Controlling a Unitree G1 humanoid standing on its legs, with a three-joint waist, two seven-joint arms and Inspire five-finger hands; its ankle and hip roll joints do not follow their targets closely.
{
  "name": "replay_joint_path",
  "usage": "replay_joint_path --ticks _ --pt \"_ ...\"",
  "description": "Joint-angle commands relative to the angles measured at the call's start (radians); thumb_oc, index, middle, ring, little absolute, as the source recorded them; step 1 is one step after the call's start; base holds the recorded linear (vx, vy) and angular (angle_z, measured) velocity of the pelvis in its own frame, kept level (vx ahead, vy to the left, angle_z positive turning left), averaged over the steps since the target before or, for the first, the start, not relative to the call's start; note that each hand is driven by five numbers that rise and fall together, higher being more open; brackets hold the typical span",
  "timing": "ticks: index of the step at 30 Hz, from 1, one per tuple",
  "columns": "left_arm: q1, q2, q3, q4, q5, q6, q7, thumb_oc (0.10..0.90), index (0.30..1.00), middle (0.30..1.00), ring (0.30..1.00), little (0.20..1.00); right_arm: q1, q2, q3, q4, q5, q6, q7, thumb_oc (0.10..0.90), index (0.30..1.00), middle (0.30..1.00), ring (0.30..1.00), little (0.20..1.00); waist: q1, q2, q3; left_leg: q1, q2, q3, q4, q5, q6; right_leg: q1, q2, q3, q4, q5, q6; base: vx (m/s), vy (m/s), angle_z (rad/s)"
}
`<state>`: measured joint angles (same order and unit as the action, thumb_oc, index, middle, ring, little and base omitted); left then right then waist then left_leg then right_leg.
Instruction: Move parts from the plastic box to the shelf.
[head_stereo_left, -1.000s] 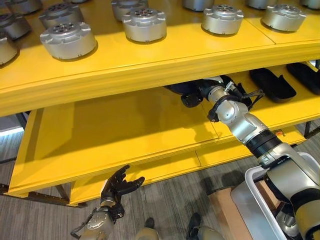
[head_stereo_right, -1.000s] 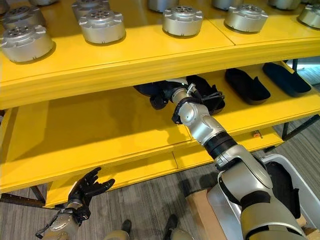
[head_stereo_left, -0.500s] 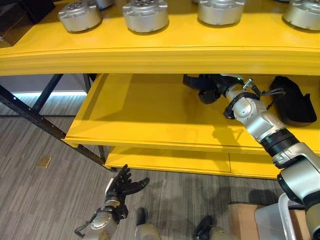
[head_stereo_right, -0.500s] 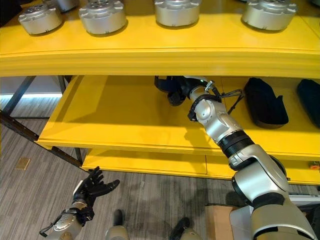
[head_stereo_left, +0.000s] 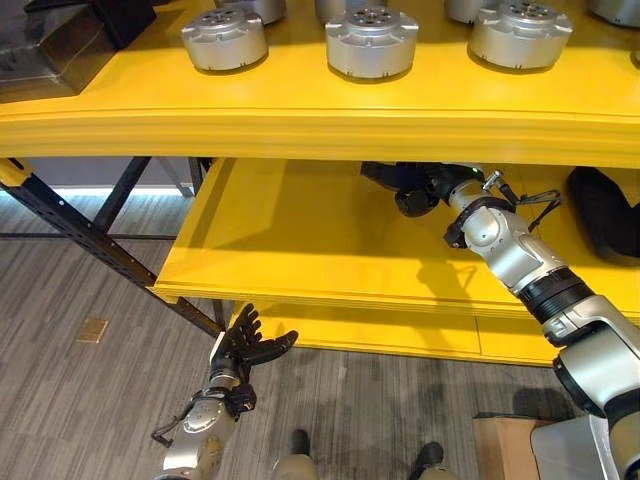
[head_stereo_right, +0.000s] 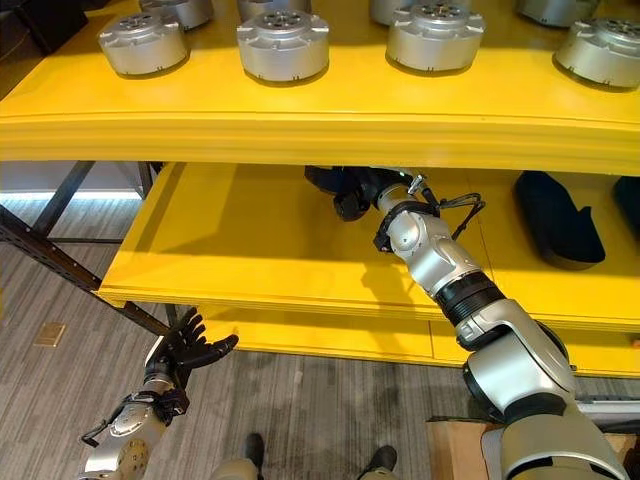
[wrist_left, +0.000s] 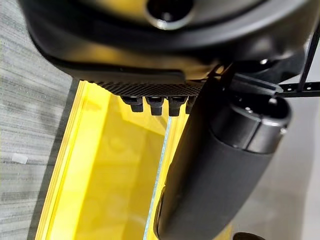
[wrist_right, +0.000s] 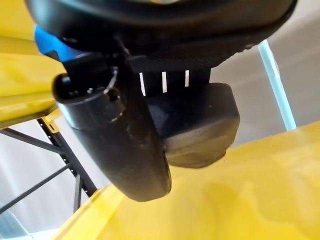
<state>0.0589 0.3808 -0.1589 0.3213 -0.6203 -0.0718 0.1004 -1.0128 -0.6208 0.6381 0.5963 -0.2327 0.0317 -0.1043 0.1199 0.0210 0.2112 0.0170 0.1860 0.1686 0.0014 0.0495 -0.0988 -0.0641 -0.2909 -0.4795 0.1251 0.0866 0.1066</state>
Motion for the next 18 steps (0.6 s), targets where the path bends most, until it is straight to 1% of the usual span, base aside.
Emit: replay_joint_path --ticks 1,6,12,13,14,15,17,18 --pt "-0.012 0.090 -0.006 -0.067 0.025 -0.083 -0.003 0.900 1.000 1.000 1.000 1.000 -0.167 -0.005 -0.080 0.039 -0.041 -0.034 -0.085 0.400 0.300 0.300 0.300 0.300 0.007 -0.091 -0.125 -0.059 0.028 -0.056 0.053 -0.065 0.004 0.085 -0.069 0.098 -0.017 -0.065 0.064 0.04 0.003 -0.08" --pt "0.009 0.091 0.011 -0.083 0.026 -0.081 -0.001 0.900 1.000 1.000 1.000 1.000 -0.167 -0.003 -0.076 0.066 -0.044 -0.032 -0.086 0.400 0.300 0.300 0.300 0.300 0.005 -0.099 -0.133 -0.042 0.033 -0.046 0.036 -0.062 0.000 0.095 -0.056 0.102 -0.044 -0.054 0.068 0.04 -0.006 -0.09" --pt "0.011 0.104 0.024 -0.087 0.032 -0.083 -0.008 0.900 1.000 1.000 1.000 1.000 -0.170 -0.001 -0.075 0.059 -0.038 -0.038 -0.083 0.400 0.300 0.300 0.300 0.300 0.013 -0.110 -0.123 -0.063 0.033 -0.048 0.097 -0.096 0.003 0.094 -0.059 0.109 -0.052 -0.046 0.074 0.03 0.019 -0.10" --pt "0.008 0.111 0.026 -0.087 0.040 -0.086 -0.003 0.900 1.000 1.000 1.000 1.000 -0.161 0.002 -0.078 0.049 -0.042 -0.036 -0.079 0.400 0.300 0.300 0.300 0.300 0.016 -0.112 -0.112 -0.072 0.016 -0.050 0.122 -0.121 0.017 0.095 -0.076 0.115 -0.040 -0.024 0.085 0.04 0.083 -0.06" --pt "0.008 0.112 0.026 -0.087 0.040 -0.086 -0.003 0.900 1.000 1.000 1.000 1.000 -0.161 0.002 -0.078 0.048 -0.042 -0.036 -0.079 0.400 0.300 0.300 0.300 0.300 0.016 -0.113 -0.112 -0.073 0.015 -0.050 0.125 -0.123 0.018 0.095 -0.078 0.116 -0.040 -0.023 0.087 0.05 0.114 -0.03" --pt "0.008 0.116 0.028 -0.089 0.042 -0.089 -0.001 0.900 1.000 1.000 1.000 1.000 -0.162 0.007 -0.078 0.045 -0.044 -0.036 -0.079 0.400 0.300 0.300 0.300 0.300 0.020 -0.111 -0.104 -0.071 0.008 -0.049 0.136 -0.137 0.023 0.093 -0.089 0.122 -0.026 -0.002 0.097 0.01 0.076 0.00" --pt "0.011 0.124 0.042 -0.095 0.044 -0.092 0.001 0.900 1.000 1.000 1.000 1.000 -0.164 0.007 -0.078 0.040 -0.045 -0.036 -0.071 0.400 0.300 0.300 0.300 0.300 0.023 -0.113 -0.098 -0.083 -0.014 -0.047 0.149 -0.149 0.040 0.082 -0.109 0.132 -0.027 0.029 0.104 0.02 0.131 -0.02" --pt "0.013 0.127 0.045 -0.098 0.046 -0.093 0.005 0.900 1.000 1.000 1.000 1.000 -0.163 0.010 -0.079 0.039 -0.044 -0.037 -0.074 0.400 0.300 0.300 0.300 0.300 0.029 -0.110 -0.094 -0.084 -0.026 -0.049 0.161 -0.166 0.048 0.087 -0.119 0.131 -0.030 0.040 0.108 0.05 0.152 -0.02"
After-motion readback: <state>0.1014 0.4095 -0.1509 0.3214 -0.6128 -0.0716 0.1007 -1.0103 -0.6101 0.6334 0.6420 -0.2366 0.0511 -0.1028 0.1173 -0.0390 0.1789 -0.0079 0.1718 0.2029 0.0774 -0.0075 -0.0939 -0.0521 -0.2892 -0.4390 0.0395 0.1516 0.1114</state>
